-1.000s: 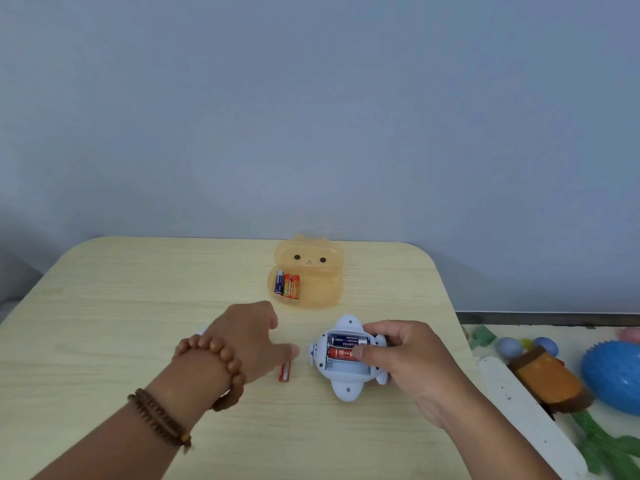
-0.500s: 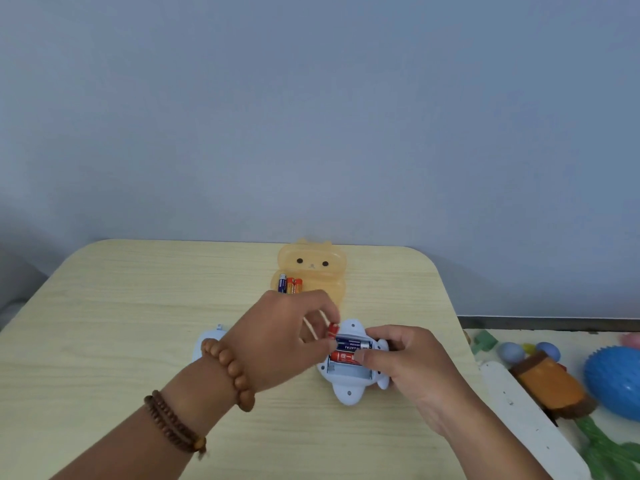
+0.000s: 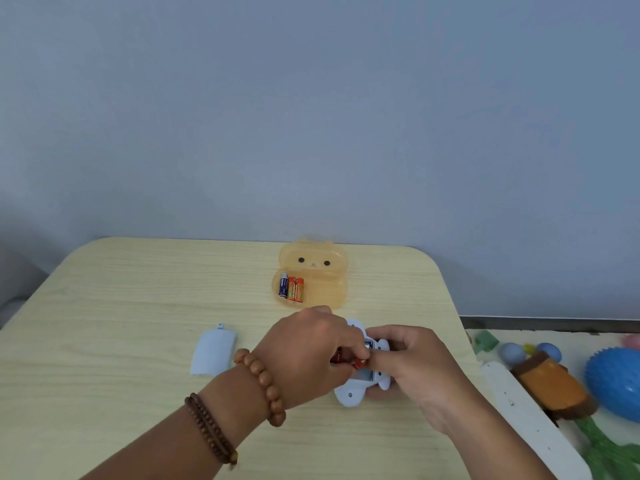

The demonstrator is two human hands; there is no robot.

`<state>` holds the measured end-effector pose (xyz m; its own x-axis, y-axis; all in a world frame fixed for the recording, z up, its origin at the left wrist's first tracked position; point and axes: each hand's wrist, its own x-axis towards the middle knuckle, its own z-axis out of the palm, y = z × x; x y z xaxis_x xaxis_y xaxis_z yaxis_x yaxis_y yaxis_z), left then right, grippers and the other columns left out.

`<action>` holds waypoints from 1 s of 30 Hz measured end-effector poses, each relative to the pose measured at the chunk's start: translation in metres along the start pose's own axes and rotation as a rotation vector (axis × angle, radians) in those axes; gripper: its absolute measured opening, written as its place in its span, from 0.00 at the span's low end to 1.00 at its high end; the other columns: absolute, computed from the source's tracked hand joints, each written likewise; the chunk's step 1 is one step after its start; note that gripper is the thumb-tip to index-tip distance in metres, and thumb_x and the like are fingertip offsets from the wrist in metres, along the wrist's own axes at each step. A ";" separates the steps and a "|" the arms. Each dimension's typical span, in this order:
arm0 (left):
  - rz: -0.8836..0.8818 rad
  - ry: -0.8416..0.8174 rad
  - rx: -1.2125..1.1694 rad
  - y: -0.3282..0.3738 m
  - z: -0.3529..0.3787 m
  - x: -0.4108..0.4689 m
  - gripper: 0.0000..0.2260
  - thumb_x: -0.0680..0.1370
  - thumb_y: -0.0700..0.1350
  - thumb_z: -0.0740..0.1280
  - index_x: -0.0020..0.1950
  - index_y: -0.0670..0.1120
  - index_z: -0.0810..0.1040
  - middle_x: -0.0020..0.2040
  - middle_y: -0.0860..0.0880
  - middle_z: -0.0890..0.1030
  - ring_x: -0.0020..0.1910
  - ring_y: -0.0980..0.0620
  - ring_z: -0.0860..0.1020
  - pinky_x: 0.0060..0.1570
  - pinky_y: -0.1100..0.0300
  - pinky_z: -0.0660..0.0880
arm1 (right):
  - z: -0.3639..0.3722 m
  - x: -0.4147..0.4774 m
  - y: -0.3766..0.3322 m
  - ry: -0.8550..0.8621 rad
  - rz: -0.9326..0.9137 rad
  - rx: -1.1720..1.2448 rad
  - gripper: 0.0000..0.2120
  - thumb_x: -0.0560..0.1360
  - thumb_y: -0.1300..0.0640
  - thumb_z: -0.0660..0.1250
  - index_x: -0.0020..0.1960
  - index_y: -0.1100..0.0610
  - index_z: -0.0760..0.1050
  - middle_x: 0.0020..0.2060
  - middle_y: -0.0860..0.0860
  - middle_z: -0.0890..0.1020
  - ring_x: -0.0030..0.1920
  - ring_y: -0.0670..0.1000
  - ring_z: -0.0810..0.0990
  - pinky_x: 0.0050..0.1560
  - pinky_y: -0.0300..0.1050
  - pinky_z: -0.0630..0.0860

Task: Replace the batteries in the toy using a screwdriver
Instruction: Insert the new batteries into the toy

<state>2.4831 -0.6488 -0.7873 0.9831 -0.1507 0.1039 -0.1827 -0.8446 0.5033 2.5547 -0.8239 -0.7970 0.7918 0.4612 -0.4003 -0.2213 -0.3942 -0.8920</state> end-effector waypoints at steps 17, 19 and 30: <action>-0.079 -0.011 -0.099 0.011 0.002 0.005 0.05 0.73 0.43 0.72 0.46 0.51 0.85 0.40 0.53 0.81 0.40 0.56 0.74 0.38 0.71 0.68 | -0.031 0.010 -0.007 -0.355 0.152 0.176 0.16 0.77 0.71 0.66 0.63 0.61 0.81 0.58 0.62 0.84 0.59 0.65 0.83 0.57 0.59 0.81; -0.061 -0.040 -0.078 0.011 0.002 0.006 0.05 0.74 0.42 0.71 0.46 0.49 0.86 0.40 0.49 0.81 0.42 0.53 0.74 0.40 0.67 0.68 | -0.030 0.011 -0.008 -0.330 0.160 0.179 0.16 0.78 0.71 0.64 0.61 0.61 0.82 0.58 0.63 0.84 0.59 0.65 0.83 0.55 0.59 0.81; -0.101 -0.063 -0.114 0.011 -0.001 0.007 0.04 0.73 0.43 0.74 0.47 0.50 0.85 0.40 0.56 0.78 0.38 0.58 0.74 0.38 0.75 0.65 | -0.018 -0.004 -0.011 -0.279 0.062 0.065 0.16 0.75 0.70 0.70 0.57 0.55 0.85 0.53 0.59 0.87 0.55 0.59 0.86 0.61 0.59 0.79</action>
<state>2.4882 -0.6588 -0.7797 0.9947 -0.1030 -0.0041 -0.0797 -0.7938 0.6029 2.5641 -0.8358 -0.7822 0.5908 0.6420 -0.4887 -0.3076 -0.3807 -0.8720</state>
